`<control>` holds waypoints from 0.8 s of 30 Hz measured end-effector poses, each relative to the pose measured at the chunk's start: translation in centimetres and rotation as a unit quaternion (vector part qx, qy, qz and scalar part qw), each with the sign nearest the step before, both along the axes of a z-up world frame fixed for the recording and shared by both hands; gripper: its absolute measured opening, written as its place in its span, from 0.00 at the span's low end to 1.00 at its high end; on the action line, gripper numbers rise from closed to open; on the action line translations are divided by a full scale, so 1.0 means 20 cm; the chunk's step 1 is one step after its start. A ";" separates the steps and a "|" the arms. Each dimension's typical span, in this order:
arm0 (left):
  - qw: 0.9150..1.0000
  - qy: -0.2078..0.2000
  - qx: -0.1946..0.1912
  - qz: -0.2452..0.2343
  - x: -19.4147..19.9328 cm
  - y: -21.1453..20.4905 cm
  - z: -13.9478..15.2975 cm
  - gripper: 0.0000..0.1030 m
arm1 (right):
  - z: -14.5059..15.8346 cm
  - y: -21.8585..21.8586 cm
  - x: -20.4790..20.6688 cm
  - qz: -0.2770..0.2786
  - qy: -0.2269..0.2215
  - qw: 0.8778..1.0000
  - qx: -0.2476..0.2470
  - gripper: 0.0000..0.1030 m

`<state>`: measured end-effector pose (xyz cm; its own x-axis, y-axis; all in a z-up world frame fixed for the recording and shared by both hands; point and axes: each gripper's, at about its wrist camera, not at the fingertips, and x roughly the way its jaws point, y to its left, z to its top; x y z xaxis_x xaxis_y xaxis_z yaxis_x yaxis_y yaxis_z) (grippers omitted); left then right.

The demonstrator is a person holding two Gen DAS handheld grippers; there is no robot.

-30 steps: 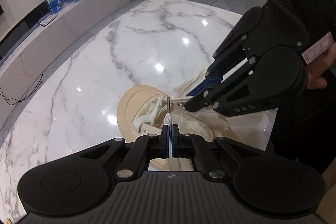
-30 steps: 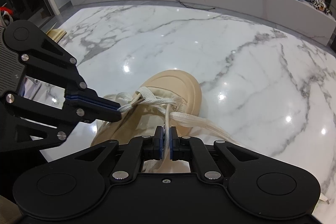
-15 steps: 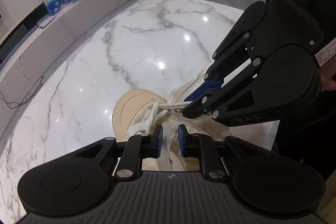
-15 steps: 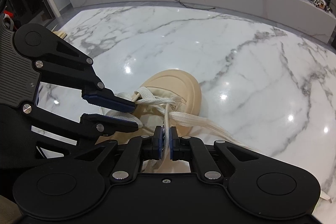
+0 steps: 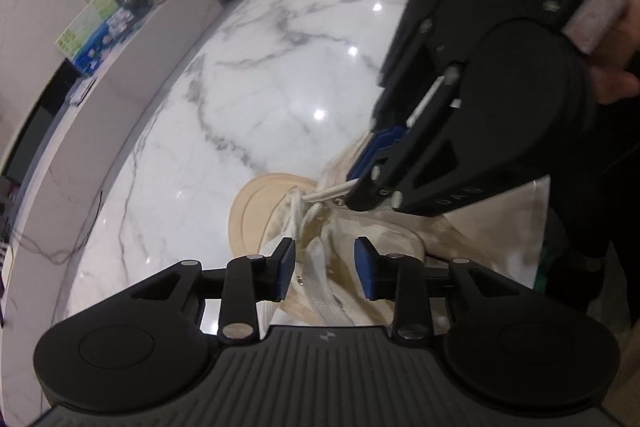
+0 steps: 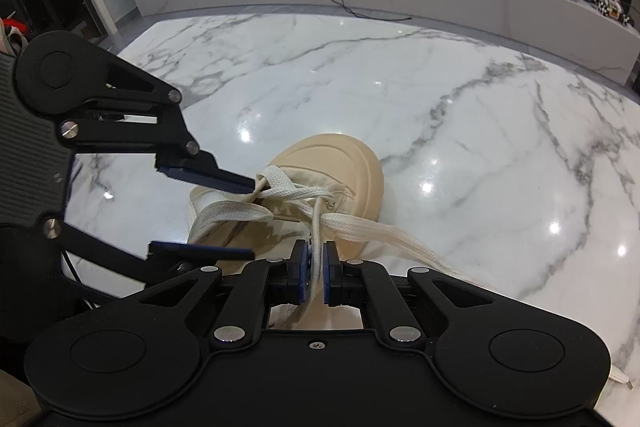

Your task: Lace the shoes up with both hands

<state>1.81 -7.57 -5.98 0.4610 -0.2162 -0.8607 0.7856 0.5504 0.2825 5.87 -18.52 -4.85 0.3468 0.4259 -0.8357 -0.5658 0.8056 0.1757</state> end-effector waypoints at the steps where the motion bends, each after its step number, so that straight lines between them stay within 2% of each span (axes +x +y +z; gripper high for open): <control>1: 1.000 0.003 -0.002 0.006 0.01 0.00 0.00 0.17 | 0.00 0.00 0.00 0.000 0.000 1.000 0.000 0.04; 4: 1.000 0.009 -0.006 0.018 0.03 0.01 0.00 0.16 | 0.00 0.00 0.00 0.001 0.000 1.000 0.001 0.04; 9: 0.999 0.015 -0.022 0.039 0.05 0.02 0.01 0.04 | 0.00 0.00 0.00 0.003 0.000 1.000 0.001 0.04; 14: 0.999 0.019 -0.045 0.018 0.03 0.03 0.03 0.03 | 0.00 -0.01 0.01 -0.004 0.004 1.000 0.002 0.04; 24: 0.999 0.020 -0.048 0.007 0.02 0.03 0.02 0.03 | 0.00 -0.03 0.03 -0.007 0.009 1.000 0.006 0.04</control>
